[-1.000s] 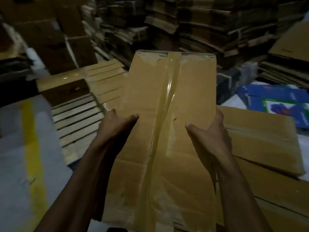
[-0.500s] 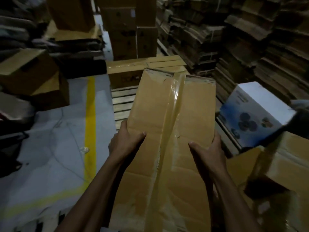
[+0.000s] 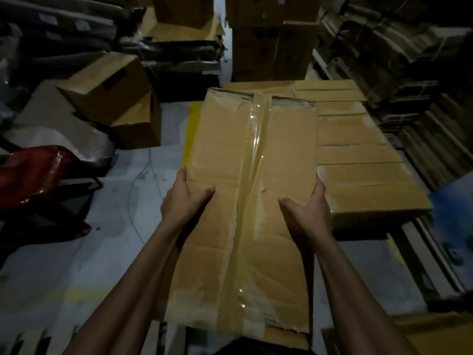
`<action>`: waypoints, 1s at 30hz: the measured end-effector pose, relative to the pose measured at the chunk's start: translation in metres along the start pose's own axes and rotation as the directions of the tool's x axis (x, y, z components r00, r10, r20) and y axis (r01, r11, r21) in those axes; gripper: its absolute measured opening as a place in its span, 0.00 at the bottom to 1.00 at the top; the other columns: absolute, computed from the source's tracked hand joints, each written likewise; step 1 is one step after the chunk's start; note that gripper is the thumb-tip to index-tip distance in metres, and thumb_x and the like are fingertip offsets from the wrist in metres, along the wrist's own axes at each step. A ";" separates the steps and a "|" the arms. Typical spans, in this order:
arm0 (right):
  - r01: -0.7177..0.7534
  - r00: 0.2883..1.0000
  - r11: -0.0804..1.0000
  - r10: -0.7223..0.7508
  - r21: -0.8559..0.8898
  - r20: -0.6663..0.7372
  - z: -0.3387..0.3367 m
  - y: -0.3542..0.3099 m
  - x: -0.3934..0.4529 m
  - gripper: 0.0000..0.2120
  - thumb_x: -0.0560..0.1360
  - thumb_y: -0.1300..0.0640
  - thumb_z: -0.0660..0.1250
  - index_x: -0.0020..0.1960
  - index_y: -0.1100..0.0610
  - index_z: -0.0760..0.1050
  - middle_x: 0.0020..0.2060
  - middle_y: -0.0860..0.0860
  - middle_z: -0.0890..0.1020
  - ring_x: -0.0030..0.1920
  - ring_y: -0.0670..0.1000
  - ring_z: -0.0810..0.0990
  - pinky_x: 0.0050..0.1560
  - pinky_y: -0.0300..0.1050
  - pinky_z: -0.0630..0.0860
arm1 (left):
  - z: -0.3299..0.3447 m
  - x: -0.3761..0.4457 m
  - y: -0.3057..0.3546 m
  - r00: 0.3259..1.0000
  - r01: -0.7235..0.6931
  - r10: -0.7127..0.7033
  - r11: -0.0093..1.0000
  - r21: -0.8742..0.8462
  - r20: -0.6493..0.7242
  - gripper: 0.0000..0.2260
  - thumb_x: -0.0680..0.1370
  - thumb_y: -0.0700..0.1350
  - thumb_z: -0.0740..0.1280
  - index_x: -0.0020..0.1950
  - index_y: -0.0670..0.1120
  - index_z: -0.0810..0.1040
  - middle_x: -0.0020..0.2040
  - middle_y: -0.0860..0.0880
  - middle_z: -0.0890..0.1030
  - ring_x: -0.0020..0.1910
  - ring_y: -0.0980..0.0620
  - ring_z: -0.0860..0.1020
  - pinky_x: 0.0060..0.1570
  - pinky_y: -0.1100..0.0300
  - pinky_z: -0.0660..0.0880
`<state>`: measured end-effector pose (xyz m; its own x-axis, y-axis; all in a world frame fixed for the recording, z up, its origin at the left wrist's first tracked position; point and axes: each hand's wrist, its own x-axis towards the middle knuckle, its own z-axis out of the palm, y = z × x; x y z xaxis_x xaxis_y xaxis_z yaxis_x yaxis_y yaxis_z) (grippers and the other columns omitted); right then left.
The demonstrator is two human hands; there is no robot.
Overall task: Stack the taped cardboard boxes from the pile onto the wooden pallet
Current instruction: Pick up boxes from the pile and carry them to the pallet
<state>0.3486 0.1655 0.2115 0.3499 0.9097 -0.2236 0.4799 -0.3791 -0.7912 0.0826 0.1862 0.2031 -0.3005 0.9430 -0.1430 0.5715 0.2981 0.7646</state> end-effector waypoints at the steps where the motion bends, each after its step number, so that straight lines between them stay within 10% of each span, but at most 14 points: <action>1: 0.002 1.000 1.000 -0.003 0.008 0.013 0.013 -0.011 0.021 0.49 0.69 0.41 0.75 0.80 0.47 0.49 0.72 0.53 0.69 0.70 0.60 0.68 0.66 0.57 0.67 | -0.001 0.025 0.001 1.000 0.007 -0.007 1.000 -0.013 -0.002 0.36 0.66 0.68 0.68 0.71 0.59 0.63 0.62 0.53 0.79 0.59 0.44 0.78 0.58 0.42 0.76; 6: -0.027 0.995 0.998 0.021 0.062 0.094 0.062 -0.071 0.119 0.56 0.56 0.29 0.70 0.77 0.41 0.48 0.68 0.53 0.71 0.67 0.60 0.71 0.66 0.65 0.70 | -0.014 0.135 0.016 1.000 0.022 -0.022 0.999 -0.033 -0.001 0.39 0.65 0.68 0.68 0.73 0.59 0.59 0.66 0.51 0.76 0.62 0.42 0.76 0.60 0.40 0.74; 17: 0.098 0.988 0.993 -0.089 -0.069 0.123 0.160 -0.194 0.273 0.49 0.73 0.43 0.73 0.80 0.39 0.41 0.79 0.53 0.58 0.75 0.62 0.61 0.70 0.62 0.63 | -0.049 0.340 0.016 1.000 -0.017 0.017 0.999 0.050 0.012 0.41 0.69 0.67 0.64 0.78 0.63 0.48 0.75 0.50 0.67 0.69 0.41 0.71 0.64 0.40 0.71; 30: -0.195 0.967 0.980 0.200 0.048 -0.159 0.275 -0.319 0.420 0.47 0.72 0.43 0.74 0.79 0.36 0.45 0.78 0.51 0.61 0.76 0.61 0.60 0.72 0.63 0.60 | -0.066 0.653 0.057 0.920 -0.255 0.227 0.966 0.048 0.319 0.41 0.70 0.67 0.65 0.77 0.66 0.47 0.75 0.50 0.67 0.68 0.40 0.71 0.62 0.38 0.71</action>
<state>0.1217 0.7151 0.2133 0.5621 0.7768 -0.2839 0.3635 -0.5404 -0.7589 -0.1316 0.8090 0.1951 0.0975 0.9825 -0.1585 0.6649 0.0542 0.7449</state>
